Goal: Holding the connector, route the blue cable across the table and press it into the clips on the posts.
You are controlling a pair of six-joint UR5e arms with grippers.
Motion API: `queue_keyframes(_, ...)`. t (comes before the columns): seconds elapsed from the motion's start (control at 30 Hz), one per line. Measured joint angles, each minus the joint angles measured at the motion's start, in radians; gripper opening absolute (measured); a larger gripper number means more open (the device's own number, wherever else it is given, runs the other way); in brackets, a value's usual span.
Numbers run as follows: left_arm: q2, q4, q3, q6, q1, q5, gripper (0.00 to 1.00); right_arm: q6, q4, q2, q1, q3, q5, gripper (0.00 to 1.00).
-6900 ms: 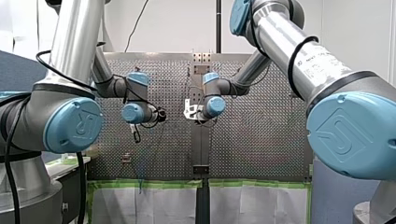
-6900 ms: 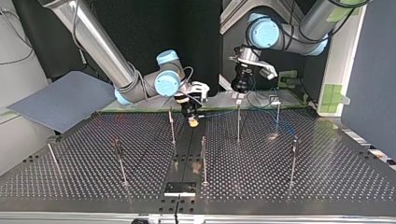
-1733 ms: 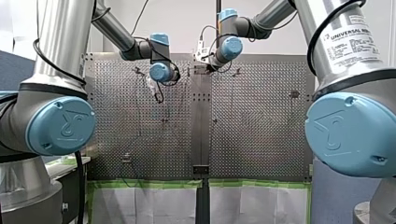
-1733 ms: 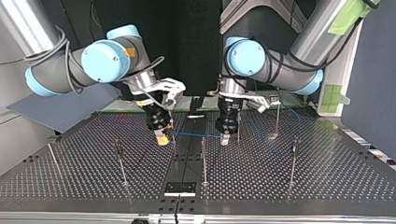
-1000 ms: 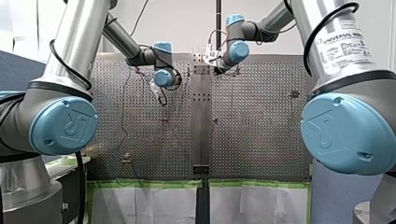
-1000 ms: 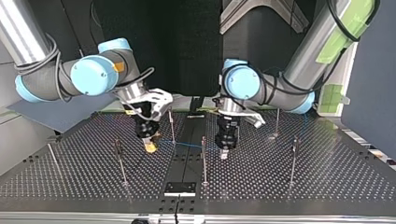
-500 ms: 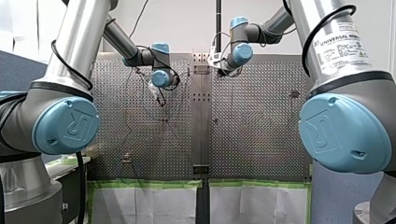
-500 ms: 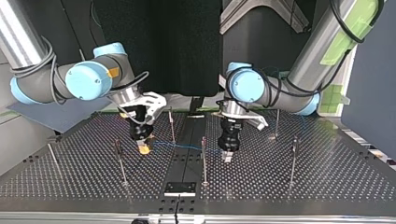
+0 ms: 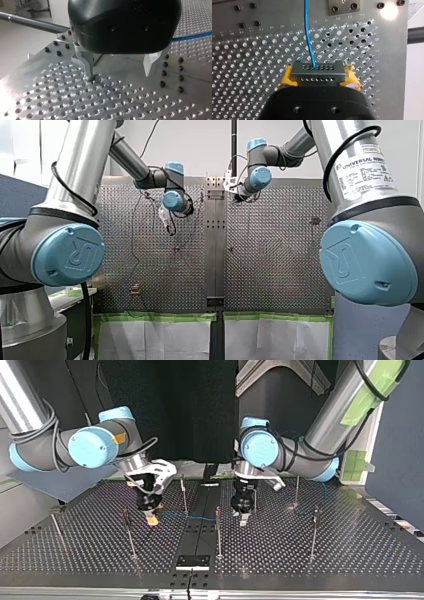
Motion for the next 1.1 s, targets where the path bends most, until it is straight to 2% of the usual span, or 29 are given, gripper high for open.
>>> queue_keyframes(0.17,0.045,-0.044,-0.036,0.012,-0.018,0.0,1.0,-0.001,0.0,-0.001,-0.007,0.0,0.001,0.0)
queue_keyframes(0.47,0.135,-0.055,-0.108,0.01,-0.052,0.004,1.0,-0.001,0.001,-0.01,-0.019,0.0,0.0,0.0)
queue_keyframes(0.63,0.179,-0.061,-0.126,0.013,-0.07,0.002,1.0,-0.001,0.002,-0.015,-0.021,0.0,-0.001,0.0)
queue_keyframes(0.77,0.223,-0.065,-0.131,0.036,-0.096,0.0,1.0,-0.001,0.003,-0.021,-0.025,0.0,-0.001,0.0)
queue_keyframes(0.93,0.248,-0.045,-0.122,0.079,-0.141,-0.032,1.0,0.001,0.004,-0.024,-0.031,-0.001,-0.001,0.0)
queue_keyframes(1.1,0.233,-0.039,-0.094,0.106,-0.197,-0.086,1.0,0.002,0.005,-0.024,-0.032,-0.001,-0.001,0.0)
